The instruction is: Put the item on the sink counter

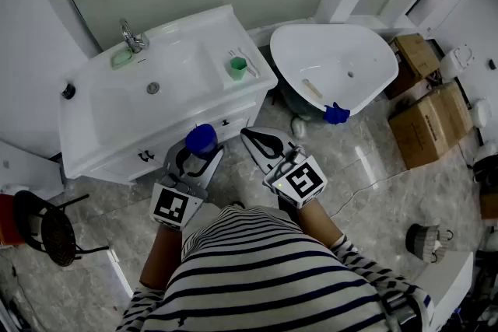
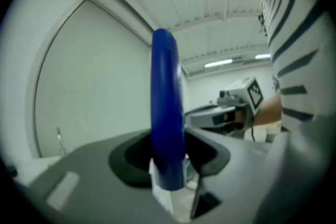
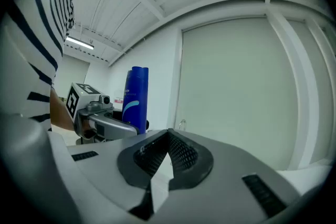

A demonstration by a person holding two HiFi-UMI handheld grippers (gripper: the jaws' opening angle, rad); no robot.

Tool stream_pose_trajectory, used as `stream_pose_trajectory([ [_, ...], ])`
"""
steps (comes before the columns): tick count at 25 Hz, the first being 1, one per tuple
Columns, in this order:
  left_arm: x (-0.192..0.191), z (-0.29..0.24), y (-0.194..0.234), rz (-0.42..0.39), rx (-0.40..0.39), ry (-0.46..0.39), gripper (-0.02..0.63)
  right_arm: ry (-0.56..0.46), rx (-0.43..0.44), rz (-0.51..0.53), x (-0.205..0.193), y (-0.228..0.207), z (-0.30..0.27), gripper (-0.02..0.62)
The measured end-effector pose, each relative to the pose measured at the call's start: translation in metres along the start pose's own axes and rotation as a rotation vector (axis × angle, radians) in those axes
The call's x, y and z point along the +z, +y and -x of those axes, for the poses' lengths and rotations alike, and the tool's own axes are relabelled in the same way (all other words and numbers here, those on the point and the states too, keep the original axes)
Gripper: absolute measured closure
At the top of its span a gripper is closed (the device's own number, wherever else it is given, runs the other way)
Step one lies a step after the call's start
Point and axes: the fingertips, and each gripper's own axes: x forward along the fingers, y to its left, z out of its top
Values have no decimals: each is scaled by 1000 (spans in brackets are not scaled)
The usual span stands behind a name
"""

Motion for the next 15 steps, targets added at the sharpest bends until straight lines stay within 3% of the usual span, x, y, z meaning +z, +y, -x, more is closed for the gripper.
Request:
stream_pose_trajectory([
  [15, 4, 5, -1, -4, 5, -13, 428, 0, -8, -6, 6, 3, 1, 589],
])
